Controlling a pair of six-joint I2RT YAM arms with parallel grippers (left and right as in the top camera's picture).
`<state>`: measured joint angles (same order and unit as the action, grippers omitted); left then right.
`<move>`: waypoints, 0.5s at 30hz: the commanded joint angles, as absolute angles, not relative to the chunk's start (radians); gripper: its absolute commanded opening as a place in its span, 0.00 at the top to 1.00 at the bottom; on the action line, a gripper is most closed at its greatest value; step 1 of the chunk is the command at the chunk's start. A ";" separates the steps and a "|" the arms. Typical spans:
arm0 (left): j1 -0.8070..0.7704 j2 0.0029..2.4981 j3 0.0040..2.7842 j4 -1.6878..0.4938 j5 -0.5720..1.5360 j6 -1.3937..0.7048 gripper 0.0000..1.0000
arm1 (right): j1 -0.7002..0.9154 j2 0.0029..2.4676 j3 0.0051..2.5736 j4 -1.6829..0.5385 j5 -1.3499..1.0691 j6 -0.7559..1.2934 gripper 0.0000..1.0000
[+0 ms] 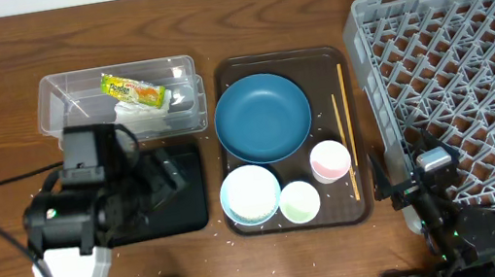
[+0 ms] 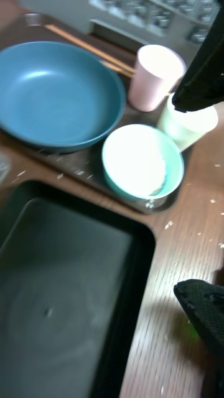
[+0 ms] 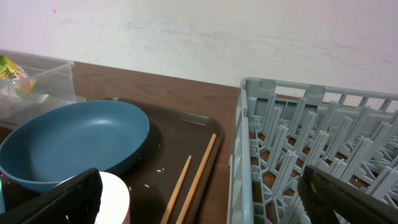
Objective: Sort waste into correct bins and load items into the dishwasher rack
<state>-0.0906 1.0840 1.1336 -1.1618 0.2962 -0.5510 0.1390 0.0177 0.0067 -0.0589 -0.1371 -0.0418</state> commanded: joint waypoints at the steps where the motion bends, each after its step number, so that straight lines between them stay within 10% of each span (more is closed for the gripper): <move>1: -0.130 1.126 1.120 -1.161 0.351 -0.503 0.11 | 0.126 0.018 0.006 -0.063 -0.135 -0.050 0.01; 15: -0.171 1.251 1.120 -1.130 0.370 -0.355 0.16 | 0.126 0.018 0.006 -0.063 -0.135 -0.050 0.01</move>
